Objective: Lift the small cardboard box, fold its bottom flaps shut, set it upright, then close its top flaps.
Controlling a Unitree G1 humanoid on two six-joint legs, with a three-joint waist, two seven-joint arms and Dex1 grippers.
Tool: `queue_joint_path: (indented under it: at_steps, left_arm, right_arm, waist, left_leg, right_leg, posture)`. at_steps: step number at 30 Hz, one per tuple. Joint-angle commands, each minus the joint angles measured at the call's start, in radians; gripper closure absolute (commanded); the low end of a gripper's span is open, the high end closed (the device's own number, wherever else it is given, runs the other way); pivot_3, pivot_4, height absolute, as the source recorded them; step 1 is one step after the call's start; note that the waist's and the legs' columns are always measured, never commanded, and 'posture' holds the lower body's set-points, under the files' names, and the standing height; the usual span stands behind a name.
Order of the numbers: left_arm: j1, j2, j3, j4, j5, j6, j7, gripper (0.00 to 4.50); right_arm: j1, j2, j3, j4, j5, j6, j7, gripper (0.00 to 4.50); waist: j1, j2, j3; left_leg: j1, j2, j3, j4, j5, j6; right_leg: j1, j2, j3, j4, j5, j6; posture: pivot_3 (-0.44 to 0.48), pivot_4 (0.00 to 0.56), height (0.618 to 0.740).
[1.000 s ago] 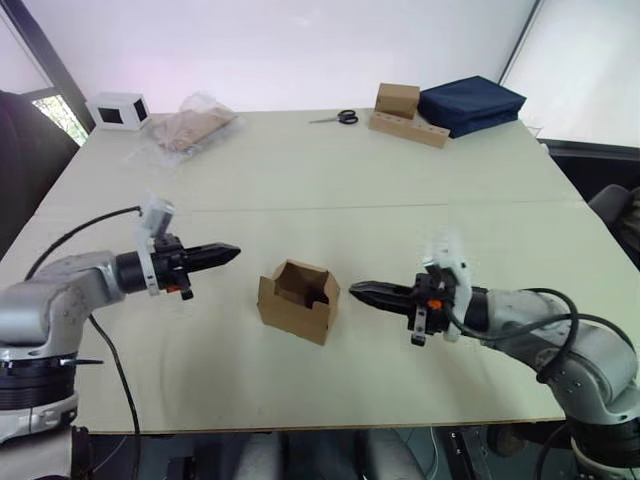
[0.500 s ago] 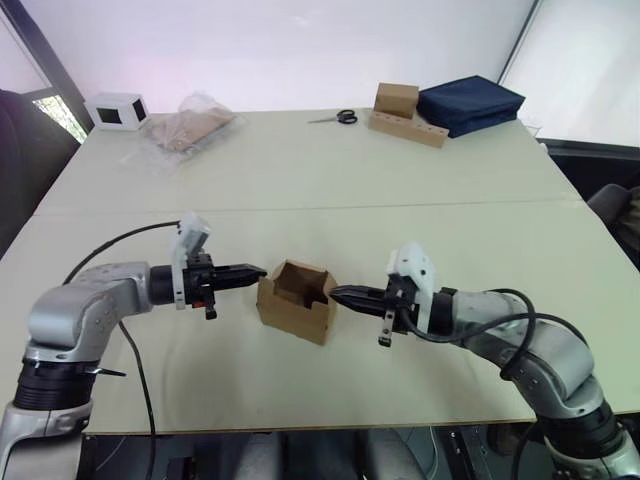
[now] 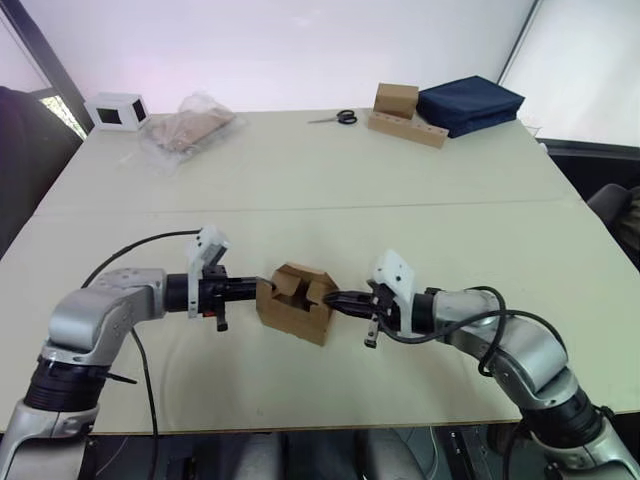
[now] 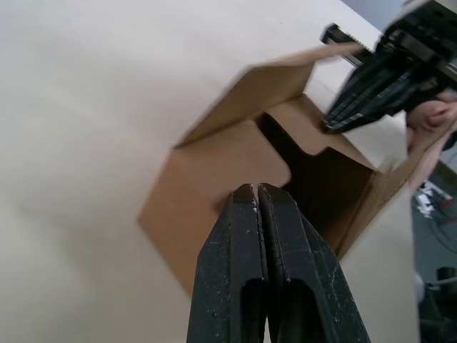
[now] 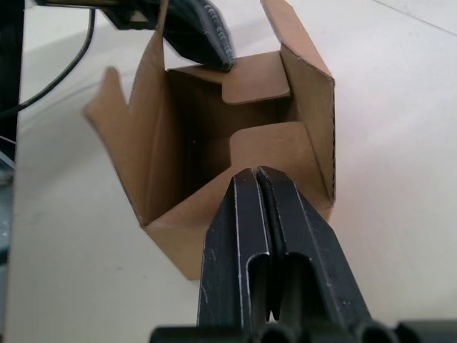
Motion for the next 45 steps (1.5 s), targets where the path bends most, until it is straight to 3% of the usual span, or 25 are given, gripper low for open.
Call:
queue_joint_path:
  at_steps: [1,11,45]
  left_arm:
    - [0.023,0.001,0.011,-0.041,-0.032,0.038,0.024,4.45]
    - [0.022,-0.009,-0.024,0.012,0.027,-0.009,0.085,4.45]
    - [-0.01,0.018,0.015,0.03,-0.013,-0.032,0.075,4.45]
  right_arm:
    - [-0.019,-0.006,0.006,0.019,-0.04,-0.042,0.023,4.5]
    - [-0.024,0.019,0.006,0.034,-0.055,-0.055,0.057,4.5]
    - [-0.021,0.037,-0.018,0.036,-0.059,-0.049,0.067,4.5]
  waist:
    - [0.0,0.0,0.0]
    - [0.001,0.001,-0.001]
    - [-0.001,0.001,-0.002]
  left_leg:
    - [0.0,0.0,0.0,0.0,0.0,0.0]
    - [0.001,0.0,0.0,0.0,0.0,0.0]
    - [0.002,0.0,0.0,0.0,0.0,0.0]
  right_leg:
    - [0.0,0.0,0.0,0.0,0.0,0.0]
    - [0.001,0.0,0.0,0.0,0.0,0.0]
    - [0.001,0.0,0.0,0.0,0.0,0.0]
  posture:
    - [0.0,0.15,0.74]
    - [0.0,0.15,0.74]
    - [0.0,0.15,0.74]
